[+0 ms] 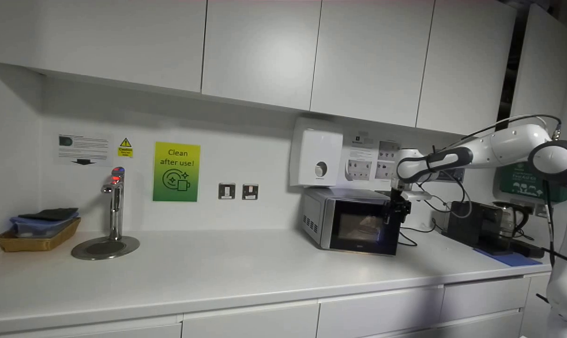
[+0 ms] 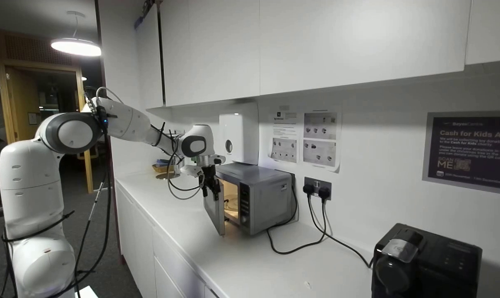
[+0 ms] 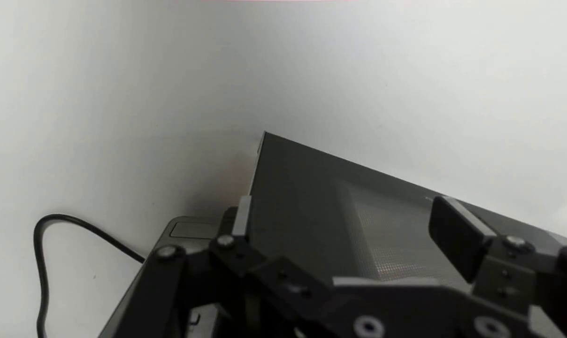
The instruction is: Close the microwave door
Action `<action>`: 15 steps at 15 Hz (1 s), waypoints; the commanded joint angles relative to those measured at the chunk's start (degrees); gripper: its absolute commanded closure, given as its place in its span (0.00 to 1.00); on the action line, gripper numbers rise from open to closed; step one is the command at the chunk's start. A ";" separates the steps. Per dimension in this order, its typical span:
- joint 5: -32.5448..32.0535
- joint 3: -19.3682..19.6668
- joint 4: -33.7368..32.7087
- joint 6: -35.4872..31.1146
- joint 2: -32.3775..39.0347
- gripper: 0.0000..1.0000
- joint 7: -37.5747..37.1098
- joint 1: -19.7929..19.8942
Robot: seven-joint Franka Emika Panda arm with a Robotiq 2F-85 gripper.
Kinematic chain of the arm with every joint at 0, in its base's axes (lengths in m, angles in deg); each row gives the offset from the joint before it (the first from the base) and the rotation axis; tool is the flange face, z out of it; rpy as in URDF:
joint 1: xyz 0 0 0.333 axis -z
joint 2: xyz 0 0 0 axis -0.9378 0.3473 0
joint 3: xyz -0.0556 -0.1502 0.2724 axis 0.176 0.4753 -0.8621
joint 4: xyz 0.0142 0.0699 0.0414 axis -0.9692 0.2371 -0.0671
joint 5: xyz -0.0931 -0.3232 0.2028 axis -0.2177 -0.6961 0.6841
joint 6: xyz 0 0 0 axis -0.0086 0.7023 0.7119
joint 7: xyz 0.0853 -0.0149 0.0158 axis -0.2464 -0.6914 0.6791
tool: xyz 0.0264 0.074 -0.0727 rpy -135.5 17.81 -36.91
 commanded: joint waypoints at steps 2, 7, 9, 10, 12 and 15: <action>-0.64 0.72 -4.80 -1.05 2.96 0.00 -3.22 1.00; -0.65 1.63 -7.65 -1.03 4.97 0.00 -5.29 1.54; -0.67 1.84 -8.64 -1.01 5.80 0.00 -6.00 1.74; -0.67 1.98 -8.95 -1.08 6.13 0.00 -6.33 1.75; -0.83 2.29 -9.88 -1.18 7.03 0.00 -7.02 1.76; -0.91 2.78 -11.39 -1.61 8.47 0.00 -8.01 1.82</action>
